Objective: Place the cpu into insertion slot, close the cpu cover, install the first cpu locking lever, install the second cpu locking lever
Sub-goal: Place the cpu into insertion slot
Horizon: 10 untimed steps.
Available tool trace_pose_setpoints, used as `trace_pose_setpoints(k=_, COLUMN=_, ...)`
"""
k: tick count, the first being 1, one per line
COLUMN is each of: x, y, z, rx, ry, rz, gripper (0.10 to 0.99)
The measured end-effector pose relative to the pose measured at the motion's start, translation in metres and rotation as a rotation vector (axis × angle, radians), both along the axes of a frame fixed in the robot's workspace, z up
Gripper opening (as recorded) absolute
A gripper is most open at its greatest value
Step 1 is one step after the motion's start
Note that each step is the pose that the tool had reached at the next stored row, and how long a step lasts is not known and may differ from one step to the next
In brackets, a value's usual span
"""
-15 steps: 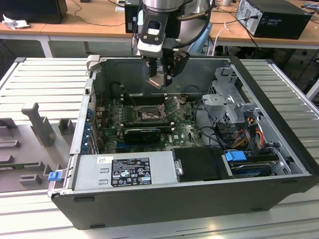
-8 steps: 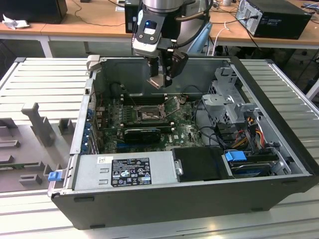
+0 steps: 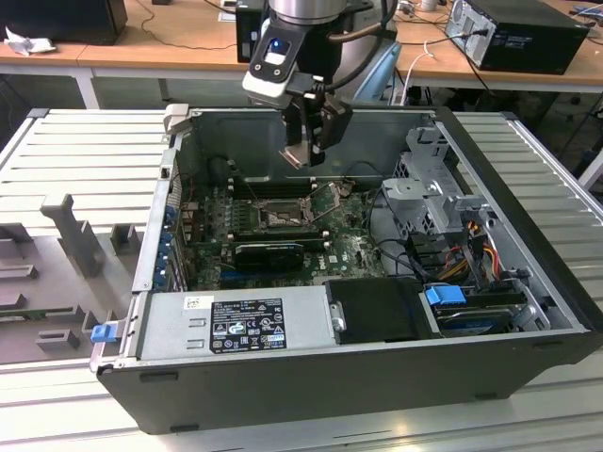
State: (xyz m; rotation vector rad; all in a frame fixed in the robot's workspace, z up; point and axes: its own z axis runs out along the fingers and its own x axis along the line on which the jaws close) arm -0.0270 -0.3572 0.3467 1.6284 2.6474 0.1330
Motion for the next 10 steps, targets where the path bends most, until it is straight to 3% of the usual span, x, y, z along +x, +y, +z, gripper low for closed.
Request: trace_pose_setpoints(k=10, x=0.0, y=0.0, z=-0.0007, rx=0.0, ry=0.0001, rz=-0.093, gripper=0.529)
